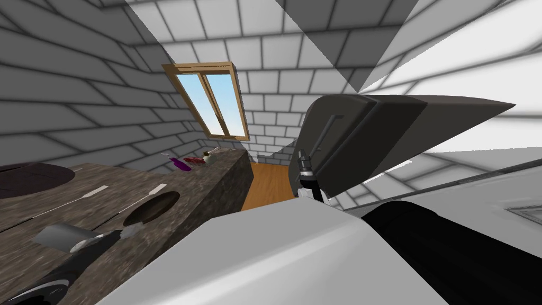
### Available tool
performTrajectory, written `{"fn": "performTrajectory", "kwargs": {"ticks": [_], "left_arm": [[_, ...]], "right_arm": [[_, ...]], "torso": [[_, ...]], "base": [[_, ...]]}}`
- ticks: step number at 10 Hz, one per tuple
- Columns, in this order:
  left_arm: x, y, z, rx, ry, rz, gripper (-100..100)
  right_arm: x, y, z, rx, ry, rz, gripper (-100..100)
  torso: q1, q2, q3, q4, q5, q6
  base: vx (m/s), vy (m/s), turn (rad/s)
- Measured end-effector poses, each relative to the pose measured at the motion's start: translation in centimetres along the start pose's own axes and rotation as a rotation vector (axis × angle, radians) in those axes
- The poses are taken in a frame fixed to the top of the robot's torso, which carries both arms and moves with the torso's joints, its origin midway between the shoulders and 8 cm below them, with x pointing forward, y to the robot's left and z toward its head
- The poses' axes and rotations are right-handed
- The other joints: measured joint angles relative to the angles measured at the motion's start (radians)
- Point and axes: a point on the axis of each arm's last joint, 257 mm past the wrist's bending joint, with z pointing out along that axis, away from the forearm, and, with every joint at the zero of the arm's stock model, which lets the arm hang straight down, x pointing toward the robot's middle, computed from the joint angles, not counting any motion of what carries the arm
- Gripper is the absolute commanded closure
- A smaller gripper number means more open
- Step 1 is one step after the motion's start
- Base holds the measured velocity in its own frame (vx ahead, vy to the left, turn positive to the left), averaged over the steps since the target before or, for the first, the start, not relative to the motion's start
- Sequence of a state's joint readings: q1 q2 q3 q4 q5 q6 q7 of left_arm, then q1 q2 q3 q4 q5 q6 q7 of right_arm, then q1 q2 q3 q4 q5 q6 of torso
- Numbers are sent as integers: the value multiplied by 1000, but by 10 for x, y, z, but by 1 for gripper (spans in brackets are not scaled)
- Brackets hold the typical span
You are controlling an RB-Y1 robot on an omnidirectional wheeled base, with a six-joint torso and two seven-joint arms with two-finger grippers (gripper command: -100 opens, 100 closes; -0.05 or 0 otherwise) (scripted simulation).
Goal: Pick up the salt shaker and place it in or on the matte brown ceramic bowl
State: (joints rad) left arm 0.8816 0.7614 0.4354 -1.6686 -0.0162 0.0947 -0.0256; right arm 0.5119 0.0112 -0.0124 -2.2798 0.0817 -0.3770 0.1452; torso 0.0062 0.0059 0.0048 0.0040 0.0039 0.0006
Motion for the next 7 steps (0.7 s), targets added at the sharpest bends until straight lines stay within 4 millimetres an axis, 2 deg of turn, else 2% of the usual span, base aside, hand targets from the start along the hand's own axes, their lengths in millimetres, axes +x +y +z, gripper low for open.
{"fn": "performTrajectory", "kwargs": {"ticks": [3,7], "left_arm": [[3,-47,9,133,-28,108,100],[14,-93,19,250,-59,210,100]], "right_arm": [[0,0,0,0,0,0,0],[0,0,0,0,0,0,0]], "torso": [[5,-1,-1,0,1,2],[0,-2,-1,-1,0,1]], "base": [[-42,155,-38],[-40,108,-21]]}}
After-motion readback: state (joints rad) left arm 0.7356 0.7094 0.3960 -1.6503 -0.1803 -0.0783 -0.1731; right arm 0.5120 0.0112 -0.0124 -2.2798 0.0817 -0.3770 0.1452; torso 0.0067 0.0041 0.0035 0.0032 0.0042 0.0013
